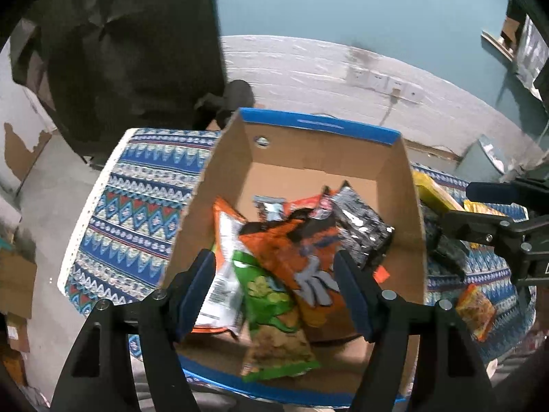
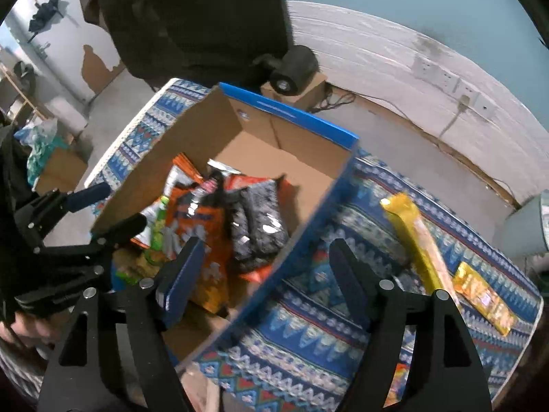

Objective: Organize snacks
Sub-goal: 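Move both grippers back over the remaining snacks on the cloth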

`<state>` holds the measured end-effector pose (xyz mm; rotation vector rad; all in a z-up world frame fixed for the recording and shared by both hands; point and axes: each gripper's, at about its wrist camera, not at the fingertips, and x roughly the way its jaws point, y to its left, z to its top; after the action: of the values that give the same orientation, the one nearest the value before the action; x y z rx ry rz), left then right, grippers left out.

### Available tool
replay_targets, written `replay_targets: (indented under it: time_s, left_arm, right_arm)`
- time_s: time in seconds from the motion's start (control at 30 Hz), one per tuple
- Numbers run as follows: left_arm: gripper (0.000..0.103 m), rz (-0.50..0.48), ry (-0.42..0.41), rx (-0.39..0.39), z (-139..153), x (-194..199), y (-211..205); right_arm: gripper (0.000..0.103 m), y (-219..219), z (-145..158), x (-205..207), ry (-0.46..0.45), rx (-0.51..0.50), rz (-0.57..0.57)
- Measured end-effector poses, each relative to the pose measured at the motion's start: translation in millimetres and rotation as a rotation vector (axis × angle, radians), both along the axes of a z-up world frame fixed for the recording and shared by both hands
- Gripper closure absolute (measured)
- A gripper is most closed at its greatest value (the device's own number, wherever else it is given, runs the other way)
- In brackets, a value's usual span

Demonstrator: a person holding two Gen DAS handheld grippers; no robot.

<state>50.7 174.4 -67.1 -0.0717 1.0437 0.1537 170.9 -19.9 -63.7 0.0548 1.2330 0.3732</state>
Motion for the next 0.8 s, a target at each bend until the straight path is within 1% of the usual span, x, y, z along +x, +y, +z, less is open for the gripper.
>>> replay_targets:
  time_s: [0.17, 0.3, 0.53, 0.8]
  left_arm:
    - [0.031, -0.058, 0.016, -0.038, 0.7, 0.4, -24.5]
    - [0.031, -0.109, 0.018, -0.017, 2.1, 0.6, -51.3]
    - [0.030, -0.207, 0.050, 0.010, -2.2, 2.7, -98.5]
    - [0.030, -0.277, 0.112, 0.020, -18.4, 8.8, -140.9]
  right_arm:
    - [0.026, -31.6, -4.2, -15.7, 0.017, -0.016, -0.037]
    - [0.026, -58.3, -8.3, -28.4, 0.027, -0.026, -0.070]
    - [0.026, -98.4, -14.7, -49.9, 0.048, -0.029, -0.126]
    - [0.026, -132.1, -31.9, -70.5, 0.087, -0.036, -0.161]
